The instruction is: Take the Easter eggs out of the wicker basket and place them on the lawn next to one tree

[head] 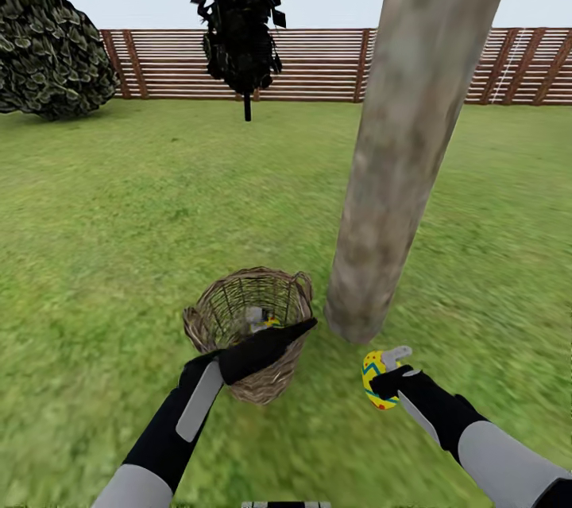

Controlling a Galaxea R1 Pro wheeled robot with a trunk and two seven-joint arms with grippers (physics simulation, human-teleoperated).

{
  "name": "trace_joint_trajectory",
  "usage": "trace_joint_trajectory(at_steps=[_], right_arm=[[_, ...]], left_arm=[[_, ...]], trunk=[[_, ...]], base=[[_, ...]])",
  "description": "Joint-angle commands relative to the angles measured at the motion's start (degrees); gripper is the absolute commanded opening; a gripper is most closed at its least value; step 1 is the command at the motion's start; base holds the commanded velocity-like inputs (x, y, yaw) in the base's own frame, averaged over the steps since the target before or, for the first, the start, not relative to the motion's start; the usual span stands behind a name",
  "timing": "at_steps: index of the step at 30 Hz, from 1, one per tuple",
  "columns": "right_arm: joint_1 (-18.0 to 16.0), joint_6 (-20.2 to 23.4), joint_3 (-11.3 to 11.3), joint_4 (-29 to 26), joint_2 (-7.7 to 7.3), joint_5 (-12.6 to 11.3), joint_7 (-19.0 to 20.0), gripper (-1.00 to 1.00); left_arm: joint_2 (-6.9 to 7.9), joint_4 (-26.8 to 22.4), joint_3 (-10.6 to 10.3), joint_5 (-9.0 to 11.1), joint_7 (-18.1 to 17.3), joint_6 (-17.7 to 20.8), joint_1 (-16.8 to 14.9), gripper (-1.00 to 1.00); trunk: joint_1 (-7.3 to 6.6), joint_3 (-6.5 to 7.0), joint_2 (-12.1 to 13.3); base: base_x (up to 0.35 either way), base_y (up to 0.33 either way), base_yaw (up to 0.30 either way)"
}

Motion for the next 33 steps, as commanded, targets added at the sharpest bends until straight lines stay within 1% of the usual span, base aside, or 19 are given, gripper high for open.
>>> trace_joint_trajectory(at_steps=[1,2,3,4,5,6,7,8,9,10,11,13,15,20,23,24,30,31,33], right_arm=[[-0.1,0.2,0.5,-0.2,-0.1,-0.4,-0.3,-1.0],[-0.1,0.2,0.5,-0.2,-0.19,-0.4,-0.3,-1.0],[-0.1,0.2,0.5,-0.3,-0.24,-0.4,-0.3,-1.0],[-0.1,0.2,0.5,-0.3,-0.23,-0.4,-0.3,-1.0],[-0.1,0.2,0.5,-0.3,-0.23,-0.4,-0.4,-1.0],[-0.1,0.1,0.5,-0.3,-0.23,-0.4,-0.4,-1.0],[-0.2,-0.1,0.5,-0.2,-0.23,-0.1,-0.5,-1.0],[-0.4,-0.5,0.5,-0.1,-0.18,0.7,-0.5,-1.0],[-0.6,-0.9,0.4,0.2,0.1,2.5,-0.6,-1.0],[-0.9,-2.0,0.4,1.7,1.08,4.3,-0.6,-1.0],[-1.6,-3.5,0.4,3.4,1.94,4.9,-1.2,-1.0],[-2.9,-5.6,0.4,6.3,3.58,5.3,-2.9,-1.0],[-3.5,-6.5,0.4,7.7,4.19,5.6,-3.5,-1.0],[-3.6,-7.2,0.5,7.8,4.17,5.7,-3.6,-1.0],[-3.6,-13.3,0.5,7.8,4.05,5.7,-3.6,-1.0],[-3.6,-14.2,0.5,7.8,4.05,5.6,-3.6,-1.0],[-3.6,-14.9,0.3,7.7,3.99,5.6,-4.5,-1.0],[-3.6,-14.9,0.3,7.6,3.99,5.6,-4.9,-1.0],[-3.6,-14.8,0.3,7.6,3.99,5.6,-5.4,-1.0]], left_arm=[[0.0,-1.8,-1.7,1.0,0.9,0.5,0.2,1.0],[0.0,-3.0,-3.7,2.3,1.5,0.4,0.4,1.0],[0.05,-3.6,-6.0,4.1,1.8,0.4,0.4,1.0],[0.19,-4.1,-8.4,6.3,2.0,0.3,0.5,1.0],[0.27,-4.3,-9.6,7.5,2.1,0.3,0.5,1.0],[0.28,-4.3,-10.1,8.1,2.1,0.3,0.4,1.0],[0.27,-4.4,-10.3,8.2,2.2,0.3,0.5,1.0],[0.27,-4.4,-10.4,8.3,2.2,0.3,0.4,1.0],[0.25,-4.4,-10.5,8.4,2.2,0.3,0.5,1.0],[0.21,-4.4,-10.5,8.4,2.2,0.4,0.5,1.0],[0.18,-4.5,-10.9,8.4,2.2,0.4,0.5,1.0],[0.18,-4.7,-11.9,8.5,2.2,0.4,0.5,1.0],[0.25,-4.7,-12.3,8.5,2.2,0.4,0.5,1.0],[0.29,-4.7,-12.3,8.6,2.1,0.4,0.4,1.0],[0.34,-4.7,-12.3,8.6,2.1,0.4,0.4,1.0],[0.35,-4.7,-12.3,8.6,2.1,0.4,0.4,1.0],[0.35,-4.7,-12.3,8.7,2.1,0.4,0.4,1.0],[0.35,-4.7,-12.3,9.0,2.1,0.4,0.4,1.0],[0.42,-4.7,-12.3,9.8,2.0,0.3,0.5,1.0]], trunk=[[0.01,-0.28,0.0],[0.04,-0.5,-0.1],[0.06,-0.72,-0.1],[0.09,-0.94,-0.1],[0.12,-1.16,-0.1],[0.14,-1.39,-0.1],[0.17,-1.61,-0.1],[0.19,-1.83,-0.1],[0.22,-2.05,-0.1],[0.25,-2.27,-0.2],[0.27,-2.49,-0.2],[0.32,-2.94,-0.2],[0.37,-3.38,-0.2],[0.5,-4.49,-0.3],[0.58,-5.15,-0.3],[0.61,-5.37,-0.3],[0.76,-6.7,-0.4],[0.79,-6.92,-0.4],[0.79,-6.92,-0.4]], base=[[0.0,0.0,0.0],[0.0,0.0,0.0],[0.0,0.0,0.0],[0.0,0.0,0.0],[0.0,0.0,0.0],[0.0,0.0,0.0],[0.0,0.0,0.0],[0.0,0.0,0.0],[0.0,0.0,0.0],[0.0,0.0,0.0],[0.0,0.0,0.0],[0.0,0.0,0.0],[0.0,0.0,0.0],[0.0,0.0,0.0],[0.0,0.0,0.0],[0.0,0.0,0.0],[0.0,0.0,0.0],[0.0,0.0,0.0],[0.0,0.0,0.0]])
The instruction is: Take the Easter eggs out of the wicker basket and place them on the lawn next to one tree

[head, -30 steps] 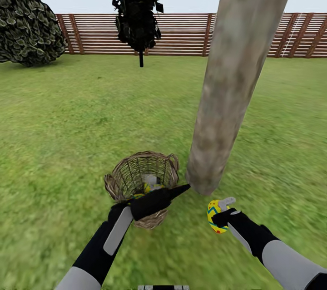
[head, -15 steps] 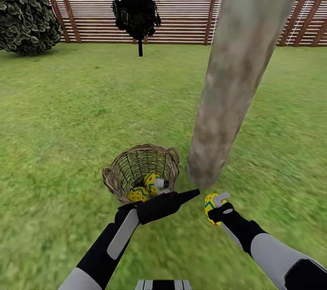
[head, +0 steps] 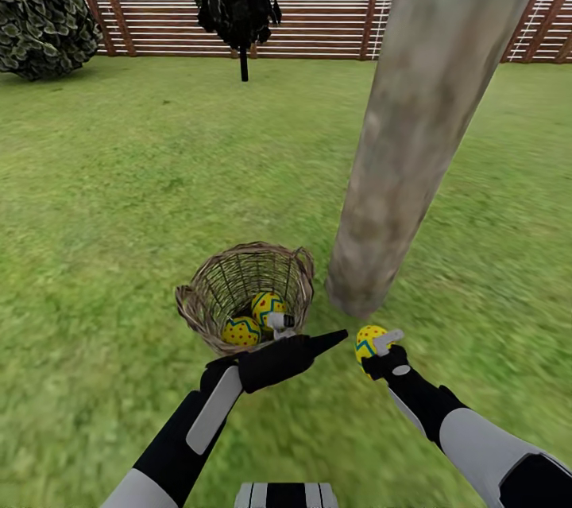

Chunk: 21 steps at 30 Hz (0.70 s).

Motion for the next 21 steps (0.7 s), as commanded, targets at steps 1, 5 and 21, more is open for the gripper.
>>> trace_joint_trajectory(at_steps=[1,5,21], right_arm=[[0.0,0.4,0.5,-0.2,-0.07,-0.5,-0.5,-1.0],[0.0,0.4,0.5,-0.1,-0.15,-0.5,-0.5,-1.0],[0.0,0.2,0.3,-0.4,-0.25,-0.5,-0.5,-1.0]], left_arm=[[0.01,0.0,0.0,0.6,0.0,0.4,0.0,1.0],[0.13,0.1,0.0,0.8,-0.2,0.4,0.1,1.0],[0.2,0.1,-0.2,2.3,-0.3,0.4,0.1,1.0]], trunk=[[-0.01,-0.04,0.0],[0.01,-0.26,0.0],[0.43,-3.81,-0.2]], base=[[0.0,0.0,0.0],[0.0,0.0,0.0],[0.0,0.0,0.0]])
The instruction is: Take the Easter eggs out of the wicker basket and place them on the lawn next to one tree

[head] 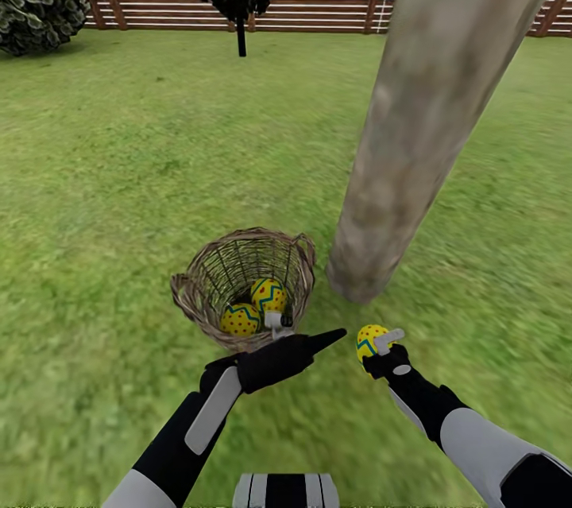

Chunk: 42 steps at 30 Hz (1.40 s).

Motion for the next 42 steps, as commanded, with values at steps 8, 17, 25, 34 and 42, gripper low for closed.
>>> trace_joint_trajectory(at_steps=[8,17,25,34,42], right_arm=[[0.0,0.4,0.5,-0.2,-0.07,-0.5,-0.4,-1.0],[0.0,0.2,0.3,-0.5,-0.07,-0.5,-0.4,-1.0],[0.0,-2.2,0.4,-1.0,0.01,-0.4,-2.6,-1.0],[-0.5,-3.2,0.3,-3.6,0.02,-0.7,-6.7,-1.0],[-2.3,-5.8,0.3,-2.9,0.19,-0.9,-7.3,-1.0]], left_arm=[[-0.04,0.0,-0.2,0.4,0.0,0.5,0.0,1.0],[-0.07,0.0,-0.2,0.4,0.0,0.5,0.0,1.0],[-0.14,0.1,-0.2,0.4,0.0,0.5,0.0,1.0],[-0.17,-0.1,-2.1,0.4,0.0,0.5,0.0,1.0],[-0.17,-0.1,-2.3,0.7,0.0,0.5,0.0,1.0]], trunk=[[0.19,-1.82,-0.1],[0.3,-2.7,-0.2],[0.37,-3.37,-0.2],[0.4,-3.59,-0.2],[0.4,-3.59,-0.2]], base=[[0.0,0.0,0.0],[0.0,0.0,0.0],[0.0,0.0,0.0],[0.0,0.0,0.0],[0.0,0.0,0.0]])
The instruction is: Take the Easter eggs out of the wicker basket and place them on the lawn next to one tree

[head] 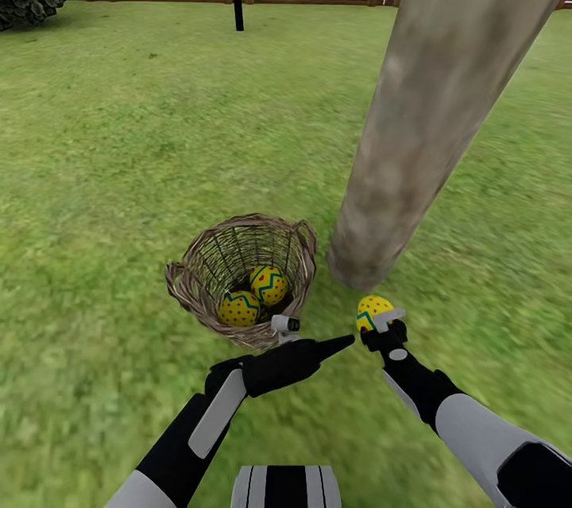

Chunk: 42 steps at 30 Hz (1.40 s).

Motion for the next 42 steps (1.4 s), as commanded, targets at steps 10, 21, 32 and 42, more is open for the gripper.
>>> trace_joint_trajectory(at_steps=[10,21,32,42], right_arm=[[-0.1,0.3,0.4,0.3,-0.05,-0.7,-0.3,-1.0],[0.0,0.2,0.4,0.2,-0.06,-0.6,-0.3,-1.0],[-0.1,0.1,0.3,0.2,-0.21,-0.6,-0.3,-1.0],[-0.1,0.1,0.3,0.2,-0.23,-0.7,-0.3,-1.0]], left_arm=[[0.01,0.0,0.0,0.4,0.0,0.4,0.0,1.0],[0.01,0.0,0.0,0.4,0.0,0.4,0.0,1.0],[0.01,0.0,0.0,0.4,0.0,0.4,0.0,1.0],[0.01,0.1,0.0,0.4,0.0,0.4,0.0,1.0]], trunk=[[0.17,-1.59,-0.1],[0.45,-4.02,-0.3],[0.74,-6.46,-0.4],[0.94,-8.23,-0.5]], base=[[0.0,0.0,0.0],[0.0,0.0,0.0],[0.0,0.0,0.0],[0.0,0.0,0.0]])
